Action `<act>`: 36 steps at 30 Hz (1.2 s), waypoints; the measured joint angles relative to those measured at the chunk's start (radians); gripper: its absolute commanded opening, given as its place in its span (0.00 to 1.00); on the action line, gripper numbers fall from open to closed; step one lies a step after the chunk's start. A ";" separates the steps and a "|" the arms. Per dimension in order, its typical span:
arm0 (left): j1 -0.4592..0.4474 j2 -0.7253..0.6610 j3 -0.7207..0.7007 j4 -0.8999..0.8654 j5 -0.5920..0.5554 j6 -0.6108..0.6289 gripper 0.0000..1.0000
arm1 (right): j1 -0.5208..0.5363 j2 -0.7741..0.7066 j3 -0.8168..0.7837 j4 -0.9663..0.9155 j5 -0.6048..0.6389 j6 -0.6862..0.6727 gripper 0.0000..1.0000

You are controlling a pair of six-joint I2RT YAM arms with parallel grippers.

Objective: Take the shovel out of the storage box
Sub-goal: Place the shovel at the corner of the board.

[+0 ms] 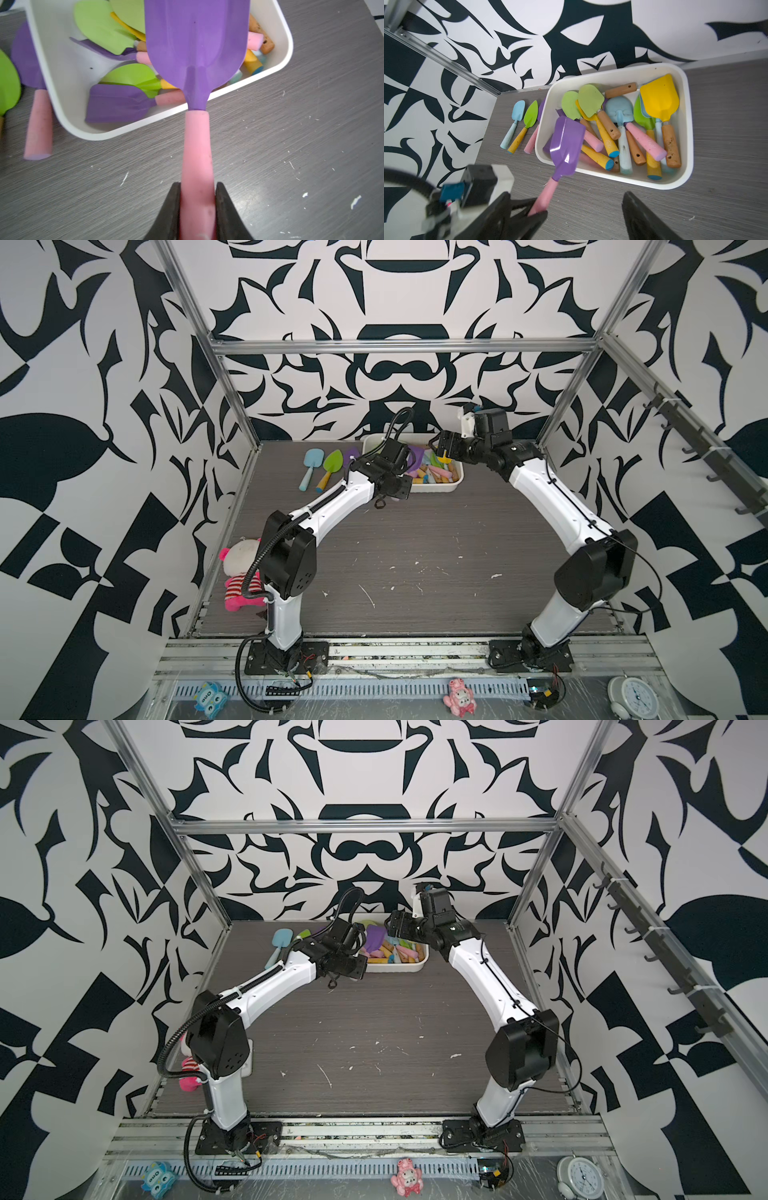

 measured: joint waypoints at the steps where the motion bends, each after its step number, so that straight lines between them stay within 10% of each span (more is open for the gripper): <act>1: 0.020 -0.009 -0.003 0.000 0.000 0.005 0.04 | 0.000 -0.020 -0.015 0.008 0.003 -0.008 0.92; 22: 0.562 -0.051 -0.049 -0.051 0.021 0.201 0.04 | -0.011 -0.134 -0.172 0.006 0.019 -0.076 0.96; 36: 0.726 0.193 0.062 -0.057 0.022 0.307 0.04 | -0.011 -0.007 -0.045 -0.094 -0.005 -0.079 0.99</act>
